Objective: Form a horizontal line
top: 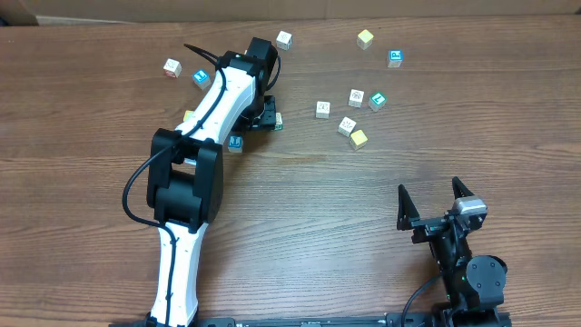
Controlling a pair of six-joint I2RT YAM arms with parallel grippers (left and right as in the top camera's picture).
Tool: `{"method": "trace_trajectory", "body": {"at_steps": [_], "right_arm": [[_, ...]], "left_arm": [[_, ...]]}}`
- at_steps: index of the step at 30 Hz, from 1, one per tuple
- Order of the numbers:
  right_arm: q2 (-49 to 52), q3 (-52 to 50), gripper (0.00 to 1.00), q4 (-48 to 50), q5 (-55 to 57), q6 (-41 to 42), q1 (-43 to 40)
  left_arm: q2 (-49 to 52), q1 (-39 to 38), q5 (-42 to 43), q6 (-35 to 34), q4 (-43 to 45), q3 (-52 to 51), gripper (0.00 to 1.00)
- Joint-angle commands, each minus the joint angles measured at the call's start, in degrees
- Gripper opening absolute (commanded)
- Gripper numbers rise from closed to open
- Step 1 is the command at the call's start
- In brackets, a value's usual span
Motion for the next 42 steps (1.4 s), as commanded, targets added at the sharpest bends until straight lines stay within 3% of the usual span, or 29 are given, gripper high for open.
{"method": "trace_trajectory", "body": {"at_steps": [1, 4, 14, 20, 25, 42], "right_arm": [[-0.68, -0.59, 1.0, 0.42, 0.28, -0.24, 0.44], [-0.68, -0.59, 1.0, 0.42, 0.28, -0.24, 0.44], [-0.68, -0.59, 1.0, 0.42, 0.28, -0.24, 0.44], [-0.68, -0.59, 1.0, 0.42, 0.28, -0.24, 0.44], [-0.68, -0.59, 1.0, 0.42, 0.28, -0.24, 0.44], [-0.68, -0.59, 1.0, 0.42, 0.28, -0.24, 0.44]], "left_arm": [[-0.02, -0.11, 0.24, 0.15, -0.61, -0.31, 0.37], [-0.02, -0.11, 0.26, 0.15, -0.94, -0.31, 0.46], [-0.02, -0.15, 2.36, 0.13, -3.06, -0.31, 0.51], [-0.02, -0.61, 7.56, 0.13, -2.97, -0.31, 0.5], [-0.02, -1.55, 7.56, 0.11, -2.84, -0.31, 0.43], [-0.02, -5.42, 7.3, 0.04, 0.85, -0.31, 0.38]]}}
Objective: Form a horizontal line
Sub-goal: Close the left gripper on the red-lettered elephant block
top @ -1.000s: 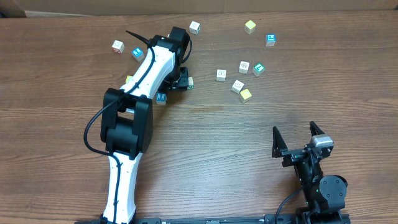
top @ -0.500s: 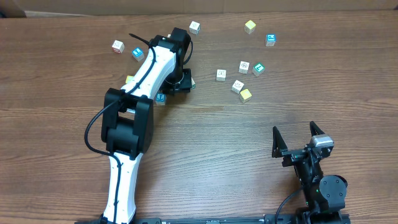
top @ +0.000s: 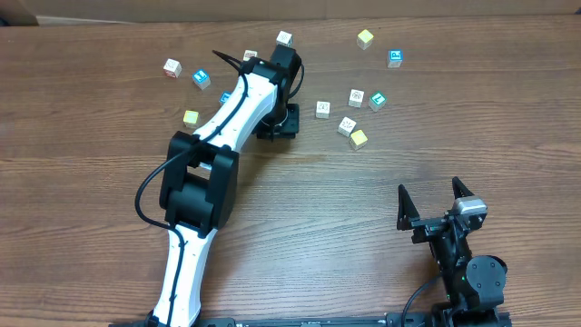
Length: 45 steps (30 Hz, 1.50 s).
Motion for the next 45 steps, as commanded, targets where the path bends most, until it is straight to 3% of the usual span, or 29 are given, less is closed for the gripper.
{"method": "trace_trajectory", "body": {"at_steps": [1, 6, 13, 23, 29, 34, 45], "right_arm": [[-0.68, -0.59, 1.0, 0.42, 0.28, -0.26, 0.46], [-0.68, -0.59, 1.0, 0.42, 0.28, -0.26, 0.46], [-0.68, -0.59, 1.0, 0.42, 0.28, -0.26, 0.46], [-0.68, -0.59, 1.0, 0.42, 0.28, -0.26, 0.46], [-0.68, -0.59, 1.0, 0.42, 0.28, -0.26, 0.46], [-0.68, -0.59, 1.0, 0.42, 0.28, -0.26, 0.46], [-0.68, -0.59, 1.0, 0.42, 0.28, -0.26, 0.46]], "left_arm": [[-0.02, -0.15, 0.37, -0.39, 1.05, -0.31, 0.38], [-0.02, -0.15, -0.74, -1.22, 3.67, -0.31, 0.4], [-0.02, -0.15, -4.55, -3.63, 5.84, -0.31, 0.56], [-0.02, -0.15, -6.93, -4.13, 10.03, -0.31, 0.58], [0.0, -0.15, -7.1, -4.76, 10.8, -0.31, 0.56], [0.0, -0.15, -7.08, -4.74, 11.17, -0.31, 0.38], [-0.02, -0.15, -7.06, -4.7, 10.36, -0.31, 0.38]]}}
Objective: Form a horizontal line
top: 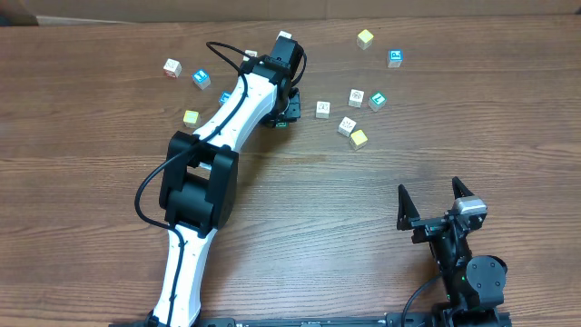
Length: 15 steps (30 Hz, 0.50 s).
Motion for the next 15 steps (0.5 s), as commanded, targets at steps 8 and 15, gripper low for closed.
{"method": "trace_trajectory", "body": {"at_steps": [8, 15], "right_arm": [[-0.68, -0.59, 1.0, 0.44, 0.26, -0.24, 0.44], [-0.68, -0.59, 1.0, 0.44, 0.26, -0.24, 0.44]], "left_arm": [[-0.02, -0.17, -0.94, -0.15, 0.81, -0.31, 0.3], [0.0, -0.17, -0.9, -0.15, -0.37, -0.31, 0.28]]}}
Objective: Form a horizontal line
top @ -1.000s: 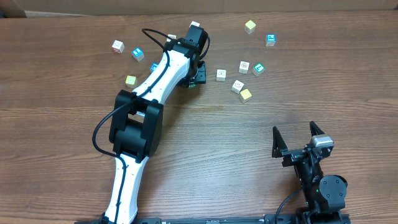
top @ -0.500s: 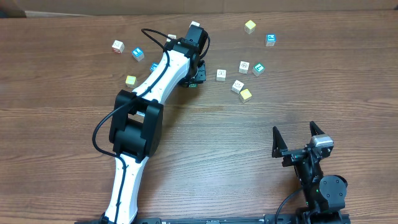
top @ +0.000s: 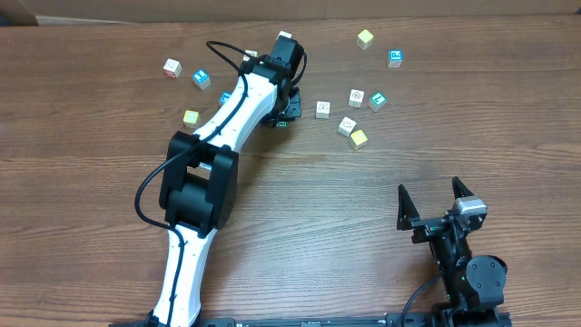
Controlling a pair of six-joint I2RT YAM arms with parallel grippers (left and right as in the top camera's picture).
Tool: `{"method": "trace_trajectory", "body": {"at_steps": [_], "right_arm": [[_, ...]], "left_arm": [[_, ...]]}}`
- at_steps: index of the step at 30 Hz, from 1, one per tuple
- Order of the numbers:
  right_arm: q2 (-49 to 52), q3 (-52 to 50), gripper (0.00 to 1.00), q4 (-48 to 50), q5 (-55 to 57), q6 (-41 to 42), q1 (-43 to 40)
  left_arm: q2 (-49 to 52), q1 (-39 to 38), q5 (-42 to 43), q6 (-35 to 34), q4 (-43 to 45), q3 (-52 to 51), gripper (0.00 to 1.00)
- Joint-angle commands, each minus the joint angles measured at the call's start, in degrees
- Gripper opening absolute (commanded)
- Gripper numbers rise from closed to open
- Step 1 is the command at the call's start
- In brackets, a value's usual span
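Small cubes lie scattered across the far half of the wooden table [top: 109, 200]. On the left are a white cube [top: 172, 66], a blue cube [top: 201, 78] and a yellow-green cube [top: 191, 117]. On the right, a white cube [top: 322, 109], another white cube [top: 357, 96] and a teal cube [top: 377, 100] form a loose row. My left gripper [top: 285, 116] is just left of that row, mostly hidden under its wrist. A teal-edged cube [top: 282, 123] peeks out at its fingers. My right gripper [top: 436, 195] stands open and empty near the front.
Other cubes lie at the back: a yellow cube [top: 365, 38], a blue cube [top: 395, 58] and a white cube [top: 284, 38] by the left wrist. A white cube [top: 346, 125] and a yellow cube [top: 359, 138] sit below the row. The left arm [top: 227, 118] crosses the table diagonally.
My left gripper was at a cube left of the table's middle. Then it was farther right with the arm swung that way, uncovering the yellow-green and a blue cube. Since then it has rested close to the white cube of the row. The right arm stayed still.
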Motion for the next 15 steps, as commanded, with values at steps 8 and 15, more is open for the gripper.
{"method": "trace_trajectory", "body": {"at_steps": [8, 15], "right_arm": [[-0.68, -0.59, 1.0, 0.42, 0.26, -0.24, 0.46], [-0.68, -0.59, 1.0, 0.42, 0.26, -0.24, 0.46]], "left_arm": [[-0.15, -0.09, -0.33, 1.11, -2.38, 0.35, 0.27], [-0.59, -0.09, -0.31, 1.14, -8.31, 4.81, 0.2]]}}
